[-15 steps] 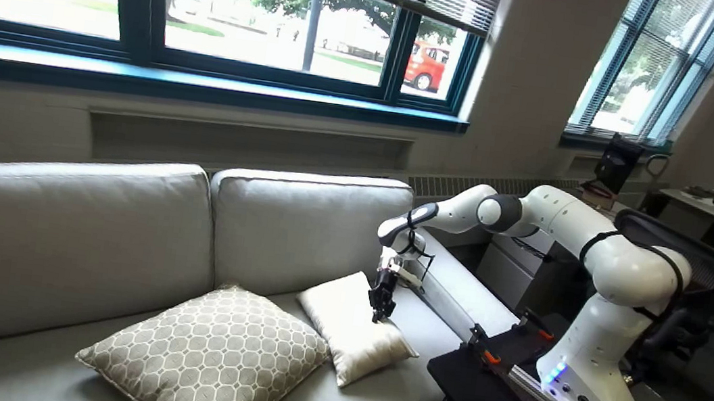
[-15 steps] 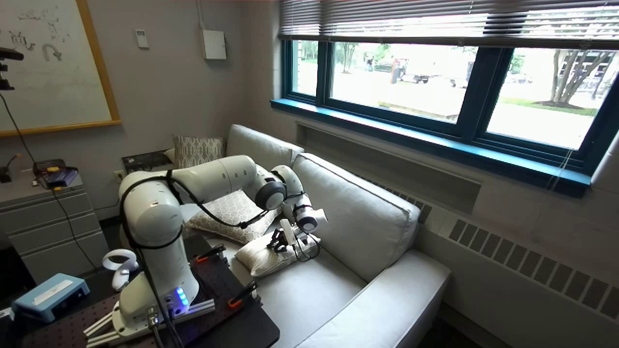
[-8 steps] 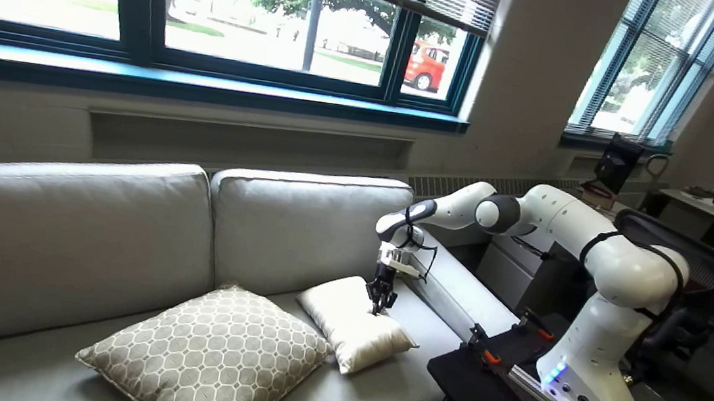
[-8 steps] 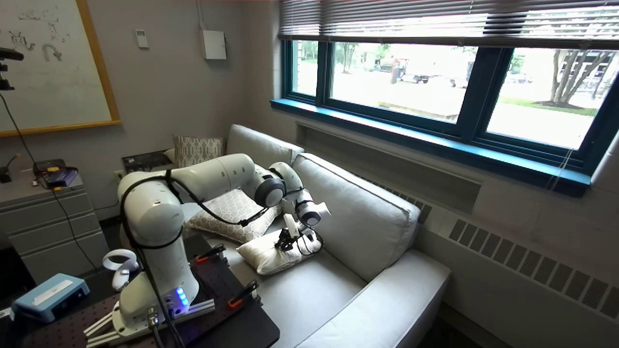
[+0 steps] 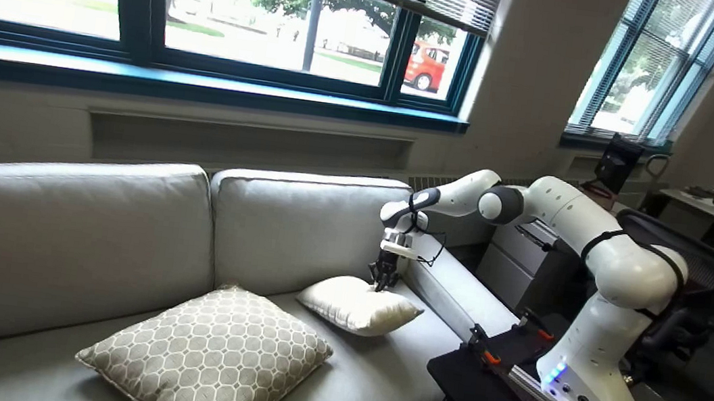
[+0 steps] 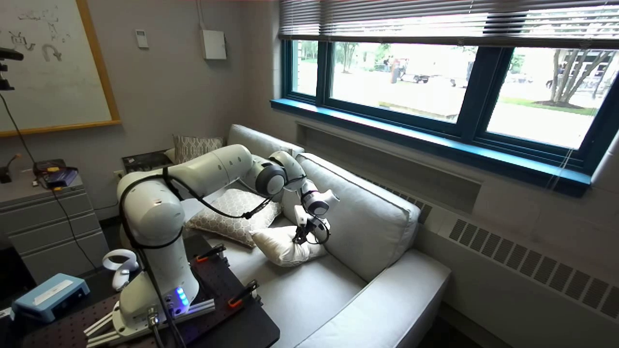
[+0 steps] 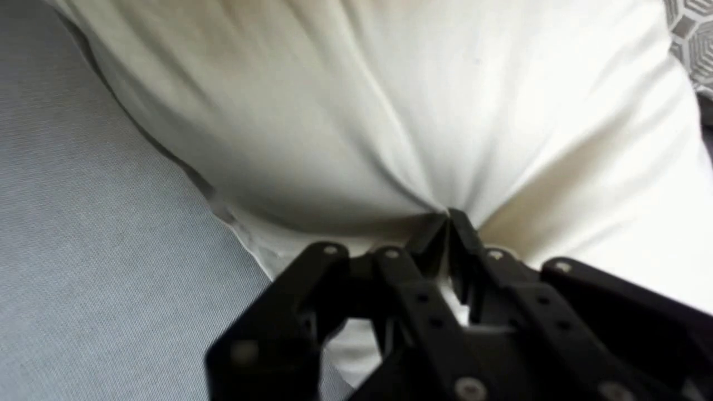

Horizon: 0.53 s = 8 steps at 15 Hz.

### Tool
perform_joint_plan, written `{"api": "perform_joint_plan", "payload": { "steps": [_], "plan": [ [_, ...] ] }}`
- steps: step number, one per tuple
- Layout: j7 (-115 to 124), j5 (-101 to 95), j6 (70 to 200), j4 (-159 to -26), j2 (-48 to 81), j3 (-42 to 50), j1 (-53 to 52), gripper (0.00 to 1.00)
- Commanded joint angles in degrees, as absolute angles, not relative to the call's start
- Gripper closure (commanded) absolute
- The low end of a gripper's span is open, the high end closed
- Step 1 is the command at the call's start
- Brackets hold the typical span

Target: Place the small pillow against the right armrest of the sofa, place the pillow in the middle of the sofa in front of the small pillow on the right

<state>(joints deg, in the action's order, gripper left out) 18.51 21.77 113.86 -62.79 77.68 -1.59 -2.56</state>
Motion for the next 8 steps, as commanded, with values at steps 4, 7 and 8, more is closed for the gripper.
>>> {"api": "perform_joint_plan", "payload": {
  "steps": [4,7,8],
  "plan": [
    [27.20,24.61,133.00,-84.79,60.07,2.85,-6.46,0.98],
    [32.52,23.68,143.97,-92.81,54.85,2.73,-7.47,0.98],
    [34.20,23.91,147.66,-95.68,53.19,3.06,-8.13,0.98]
  ]
}}
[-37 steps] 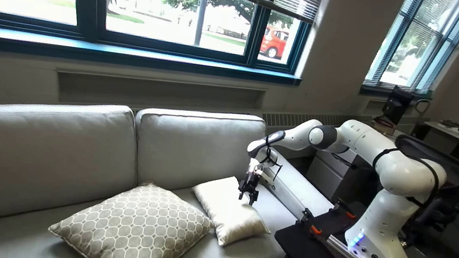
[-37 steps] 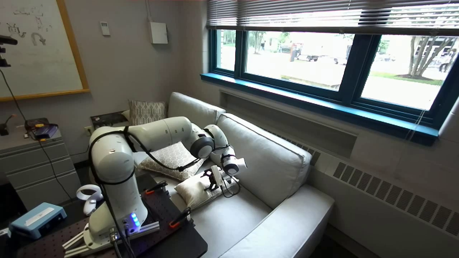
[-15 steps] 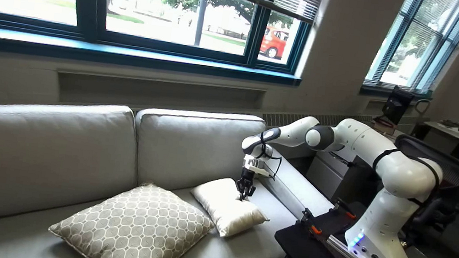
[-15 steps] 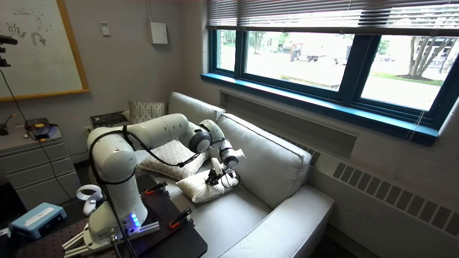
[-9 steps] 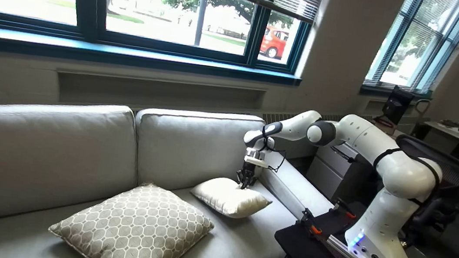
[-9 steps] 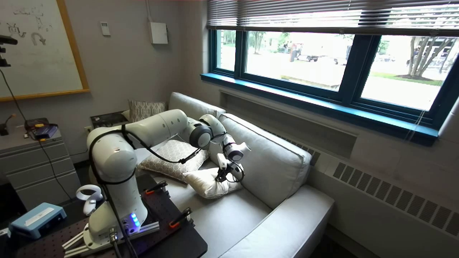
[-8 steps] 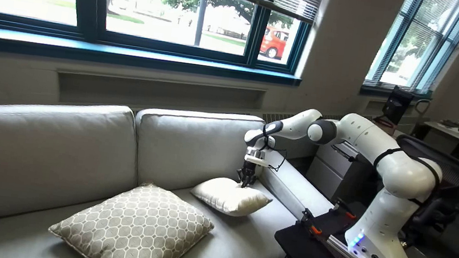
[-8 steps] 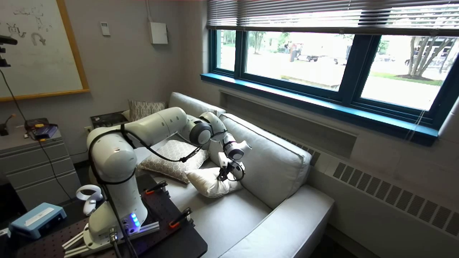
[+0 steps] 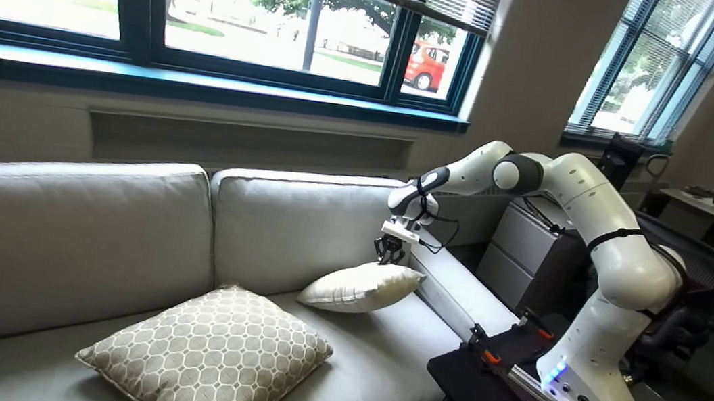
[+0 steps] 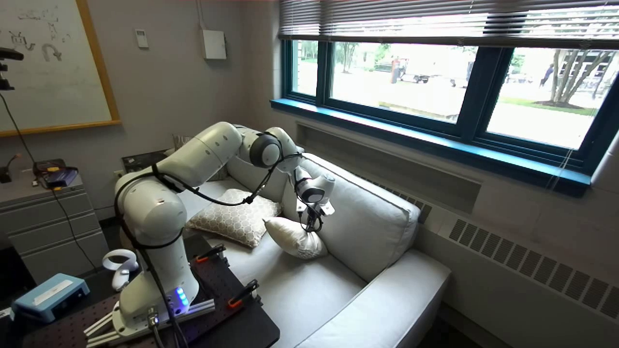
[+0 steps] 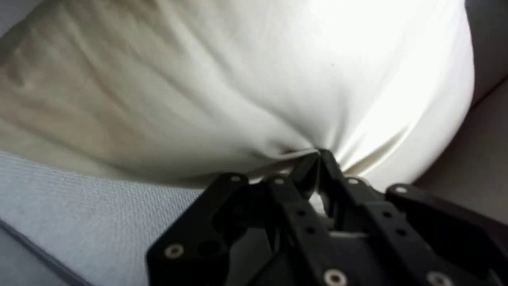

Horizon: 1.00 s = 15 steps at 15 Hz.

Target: Place the small pillow against the right armrest of the sofa, place the pillow in the middle of the sofa in front of the small pillow on the right

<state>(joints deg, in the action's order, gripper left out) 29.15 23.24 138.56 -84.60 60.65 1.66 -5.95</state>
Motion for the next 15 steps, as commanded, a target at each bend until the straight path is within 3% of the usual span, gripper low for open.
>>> {"api": "perform_joint_plan", "payload": {
  "steps": [1,15],
  "plan": [
    [36.14,24.22,151.20,-98.55,51.62,3.43,-8.80,0.98],
    [55.12,38.30,191.61,-142.70,31.31,5.74,-10.02,0.98]
  ]
}}
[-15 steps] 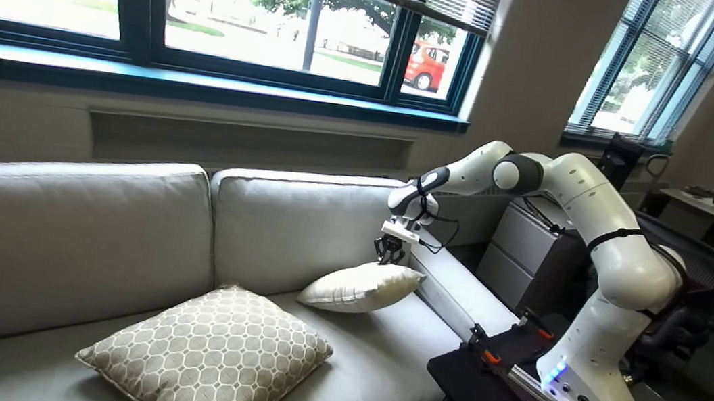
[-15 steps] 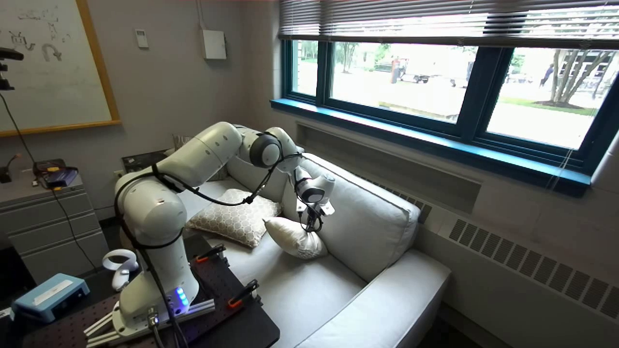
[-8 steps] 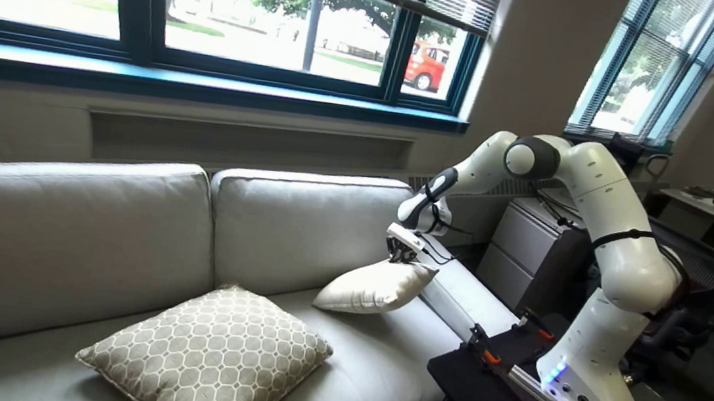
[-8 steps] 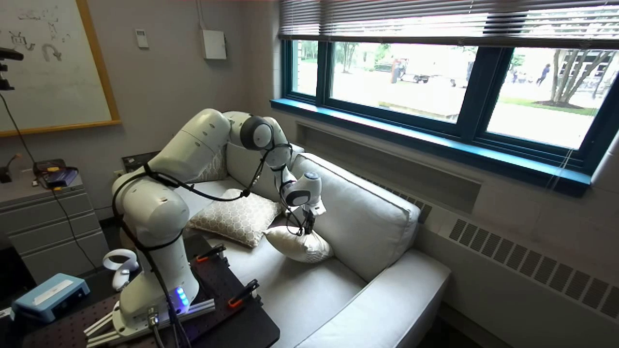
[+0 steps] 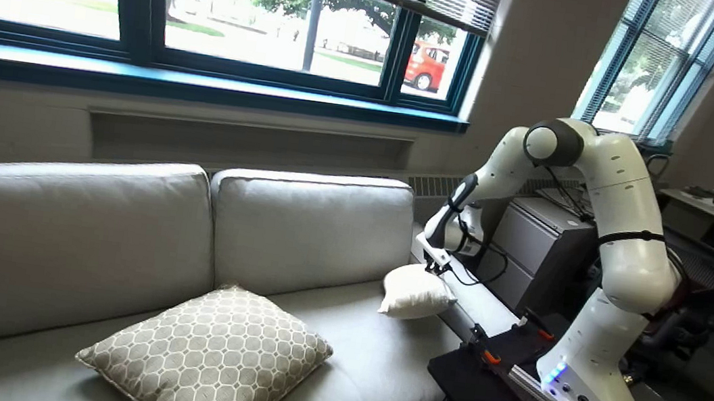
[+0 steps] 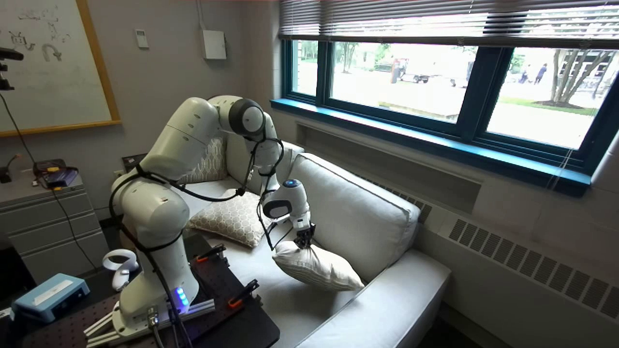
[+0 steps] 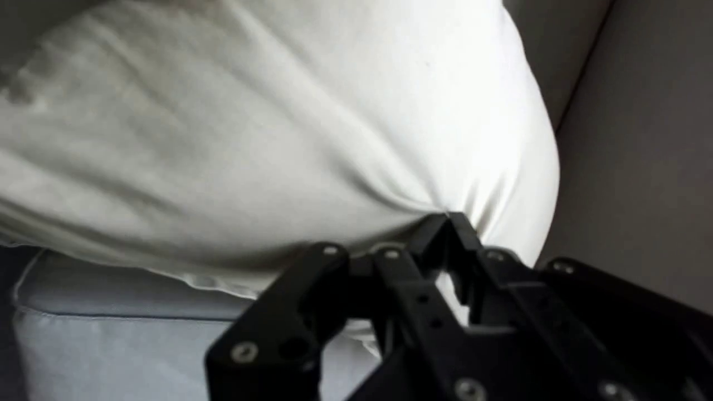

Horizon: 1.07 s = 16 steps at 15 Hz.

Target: Place the small pillow against the right armrest of the sofa, place the pillow in the middle of the sofa in front of the small pillow on the right

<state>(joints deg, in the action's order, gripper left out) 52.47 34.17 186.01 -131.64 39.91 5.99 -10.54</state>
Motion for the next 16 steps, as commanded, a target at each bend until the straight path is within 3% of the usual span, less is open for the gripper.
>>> {"api": "perform_joint_plan", "payload": {
  "steps": [1,4,9,16],
  "plan": [
    [55.30,40.33,193.95,-145.41,29.42,5.90,-9.67,0.98],
    [52.96,43.78,196.87,-152.42,22.51,9.20,-10.30,0.98],
    [44.58,48.94,192.86,-152.28,18.86,24.61,-22.98,0.98],
    [38.06,39.94,177.83,-145.32,11.76,32.14,-32.43,0.98]
  ]
}}
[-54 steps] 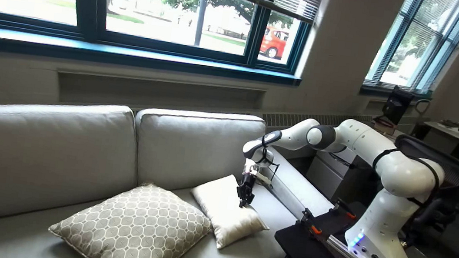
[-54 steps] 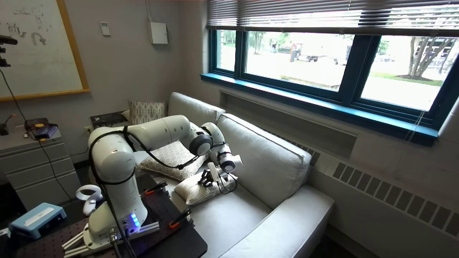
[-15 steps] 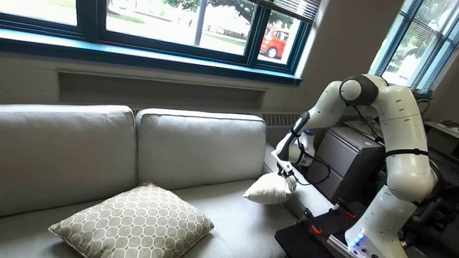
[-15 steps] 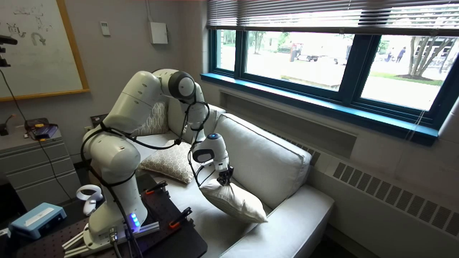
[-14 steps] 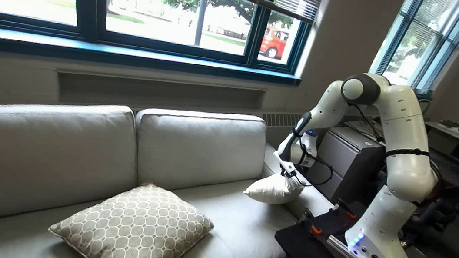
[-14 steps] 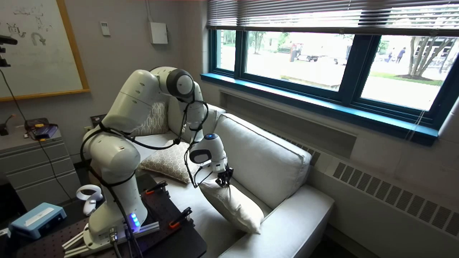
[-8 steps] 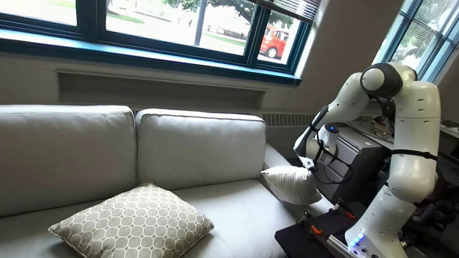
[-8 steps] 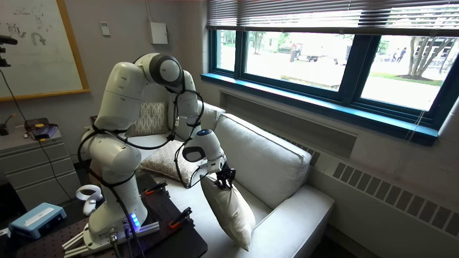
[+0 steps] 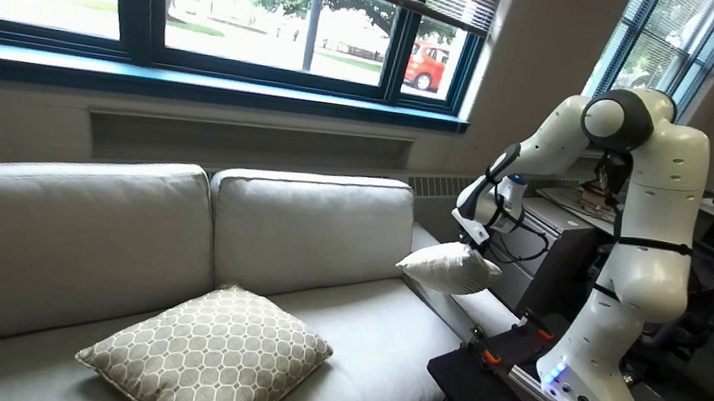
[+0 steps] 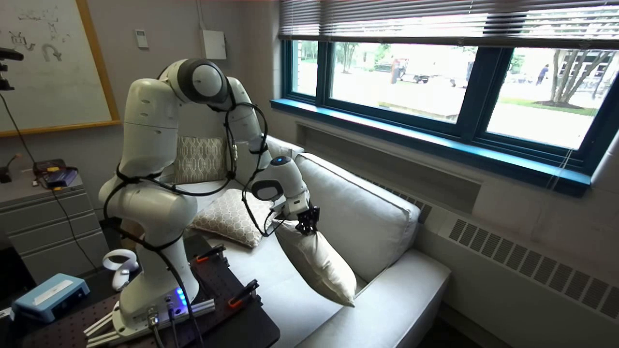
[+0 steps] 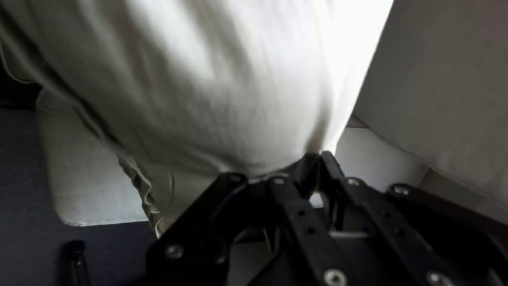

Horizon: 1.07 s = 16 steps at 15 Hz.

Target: Place the small pillow against the right armrest of the sofa, place the pillow in the middle of the sofa in front of the small pillow on the right

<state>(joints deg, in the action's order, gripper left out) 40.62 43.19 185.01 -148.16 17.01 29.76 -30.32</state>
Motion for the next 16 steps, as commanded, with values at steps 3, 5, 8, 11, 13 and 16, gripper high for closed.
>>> {"api": "perform_joint_plan", "payload": {
  "steps": [3,5,8,11,13,16],
  "plan": [
    [40.31,38.13,168.85,-140.60,9.92,32.15,-31.41,0.98],
    [38.27,42.03,162.61,-137.82,8.05,30.26,-28.36,0.98],
    [30.52,51.77,152.41,-133.19,8.81,25.09,-20.42,0.98],
    [19.53,63.04,138.89,-127.63,15.34,25.09,-15.73,0.98],
    [15.01,66.93,131.33,-123.85,20.72,15.81,-4.08,0.98],
    [11.39,70.65,121.62,-116.74,31.72,9.97,4.14,0.98]
  ]
}}
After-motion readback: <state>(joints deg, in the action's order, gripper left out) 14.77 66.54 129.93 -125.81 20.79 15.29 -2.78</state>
